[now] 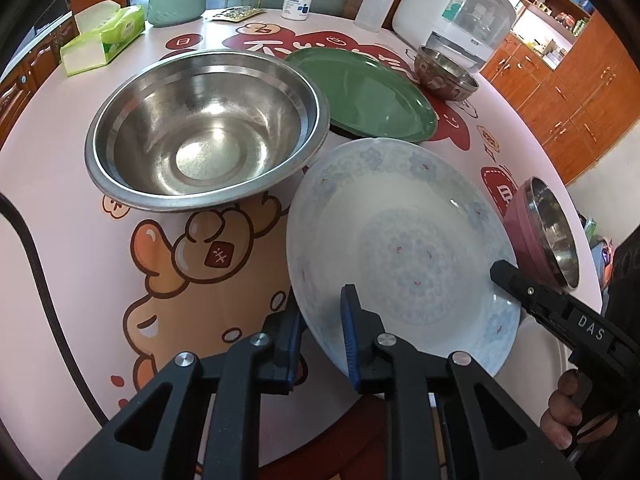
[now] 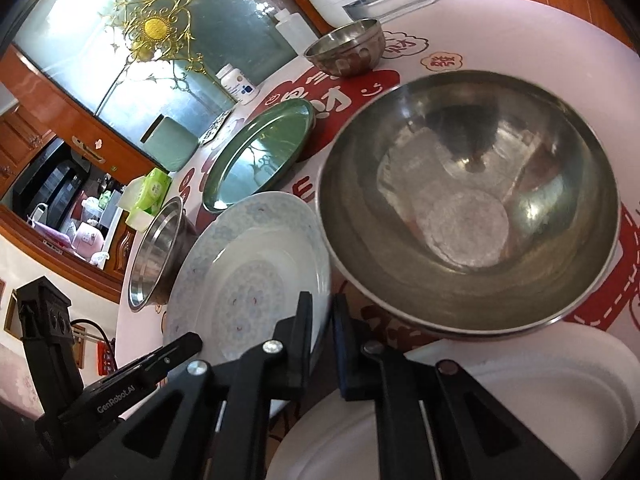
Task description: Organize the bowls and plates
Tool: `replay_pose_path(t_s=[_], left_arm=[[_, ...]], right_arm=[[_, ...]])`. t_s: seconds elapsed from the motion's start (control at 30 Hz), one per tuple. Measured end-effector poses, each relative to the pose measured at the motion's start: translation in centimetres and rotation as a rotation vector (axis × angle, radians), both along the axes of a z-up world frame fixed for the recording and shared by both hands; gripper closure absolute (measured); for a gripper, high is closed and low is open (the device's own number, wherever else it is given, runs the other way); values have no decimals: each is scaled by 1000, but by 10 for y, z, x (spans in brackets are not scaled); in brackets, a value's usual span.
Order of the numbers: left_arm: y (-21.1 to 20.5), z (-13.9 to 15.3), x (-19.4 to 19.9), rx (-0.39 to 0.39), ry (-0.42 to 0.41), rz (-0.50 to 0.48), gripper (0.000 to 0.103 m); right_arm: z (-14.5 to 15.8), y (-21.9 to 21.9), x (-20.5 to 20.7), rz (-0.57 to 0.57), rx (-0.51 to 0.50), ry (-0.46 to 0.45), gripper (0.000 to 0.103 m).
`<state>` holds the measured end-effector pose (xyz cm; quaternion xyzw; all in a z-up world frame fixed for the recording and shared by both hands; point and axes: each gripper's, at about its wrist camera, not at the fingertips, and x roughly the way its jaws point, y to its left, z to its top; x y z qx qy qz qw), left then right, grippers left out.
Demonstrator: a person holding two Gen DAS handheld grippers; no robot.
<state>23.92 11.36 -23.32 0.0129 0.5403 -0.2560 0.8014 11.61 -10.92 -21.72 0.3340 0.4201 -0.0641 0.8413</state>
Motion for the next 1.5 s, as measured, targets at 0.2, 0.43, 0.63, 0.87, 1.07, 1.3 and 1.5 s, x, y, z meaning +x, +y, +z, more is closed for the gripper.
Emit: replay_pose_path(t_s=[0.2,0.43,0.63,0.87,1.07,1.3,1.5], left_arm=[[2,10,-5,-3,-9,-12,87],[4,26,-21,9,-5,-67,87],[4,43,-40,28,-12,-123,87],[7,61,-66,26,-33,-198,86],[5,72,-91,25,-62,-263,86],[-3,74,-119,32,-70,-336,85],[-15,74,-140,48,-55,-375,85]], right_arm=[[6,3,-3,-4,-6,0,94],[19,10,-27,-24,-3,21,93],[32,18,-53,-44,-3,28,93],[47,24,-83,-80,-16,5,93],[54,28,-116,-126,-26,-9,93],[58,28,-149,-173,-44,-10,93],[57,23,-175,-188,-37,17,93]])
